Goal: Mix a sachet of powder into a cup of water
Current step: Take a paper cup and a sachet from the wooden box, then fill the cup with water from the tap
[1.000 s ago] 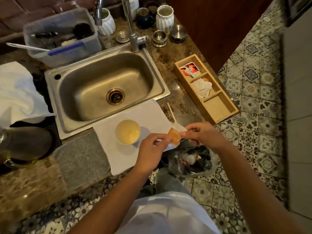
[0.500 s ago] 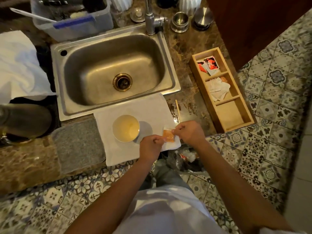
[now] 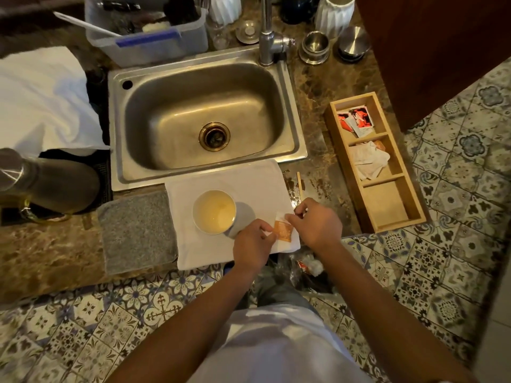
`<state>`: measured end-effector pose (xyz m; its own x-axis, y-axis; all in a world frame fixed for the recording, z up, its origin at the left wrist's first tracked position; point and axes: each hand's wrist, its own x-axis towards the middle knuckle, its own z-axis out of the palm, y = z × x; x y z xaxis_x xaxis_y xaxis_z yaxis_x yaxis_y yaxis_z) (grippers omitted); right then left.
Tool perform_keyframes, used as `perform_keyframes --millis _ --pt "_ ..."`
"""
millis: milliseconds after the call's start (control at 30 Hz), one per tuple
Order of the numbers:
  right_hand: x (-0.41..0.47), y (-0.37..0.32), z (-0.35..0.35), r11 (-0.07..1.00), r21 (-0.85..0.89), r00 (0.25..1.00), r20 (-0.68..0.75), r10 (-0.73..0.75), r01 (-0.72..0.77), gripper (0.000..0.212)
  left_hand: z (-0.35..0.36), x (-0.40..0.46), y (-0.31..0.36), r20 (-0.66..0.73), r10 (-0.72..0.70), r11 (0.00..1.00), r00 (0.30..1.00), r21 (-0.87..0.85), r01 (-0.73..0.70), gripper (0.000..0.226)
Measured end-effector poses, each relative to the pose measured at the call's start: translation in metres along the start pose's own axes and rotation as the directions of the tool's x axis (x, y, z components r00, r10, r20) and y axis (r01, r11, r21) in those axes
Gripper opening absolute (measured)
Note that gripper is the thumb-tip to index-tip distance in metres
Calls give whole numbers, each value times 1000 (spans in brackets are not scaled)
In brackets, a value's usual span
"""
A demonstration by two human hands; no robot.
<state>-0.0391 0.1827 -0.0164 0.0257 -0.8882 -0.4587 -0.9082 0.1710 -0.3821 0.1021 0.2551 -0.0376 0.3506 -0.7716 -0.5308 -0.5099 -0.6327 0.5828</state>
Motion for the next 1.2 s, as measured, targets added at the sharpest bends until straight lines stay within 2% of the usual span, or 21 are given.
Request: perform_keyframes --millis 100,167,233,300,433,500,633,767,967,1067,1200 --pt "-3 -17 -18 991 102 996 -4 -84 84 31 -13 -9 -4 20 94 995 995 -28 -93 19" --pt "-5 -33 -33 960 239 987 31 -161 149 32 -29 -15 -11 116 141 989 983 -54 -135 22" --pt "-8 -53 -45 897 406 969 90 -229 174 32 -50 -22 -21 196 115 993 974 -48 -108 25" --pt "-11 -70 -49 859 477 941 163 -295 187 36 -71 -32 -36 180 72 997 981 1 -73 25" --pt "-9 -97 -38 854 446 883 240 -403 268 41 -111 -50 -62 -84 42 999 996 33 -39 19" --pt "-10 -106 -30 855 431 860 275 -429 288 41 -129 -52 -67 -157 26 999 987 -16 -29 16" --pt "-14 -121 -15 860 384 846 278 -454 335 41 -154 -45 -67 -142 -48 945 989 -326 -1 29" --pt "-17 -135 -10 865 364 856 256 -450 345 36 -164 -34 -63 -105 -16 907 994 -420 -30 28" --pt "-16 -155 -13 879 358 900 181 -396 315 32 -179 -11 -63 -167 71 890 983 -434 -138 22" --pt "-14 -167 -23 867 423 929 133 -347 263 32 -193 1 -62 -148 158 890 976 -406 -206 43" --pt "-10 -189 -35 841 480 941 83 -328 250 31 -216 26 -54 -123 340 892 932 -273 -361 77"
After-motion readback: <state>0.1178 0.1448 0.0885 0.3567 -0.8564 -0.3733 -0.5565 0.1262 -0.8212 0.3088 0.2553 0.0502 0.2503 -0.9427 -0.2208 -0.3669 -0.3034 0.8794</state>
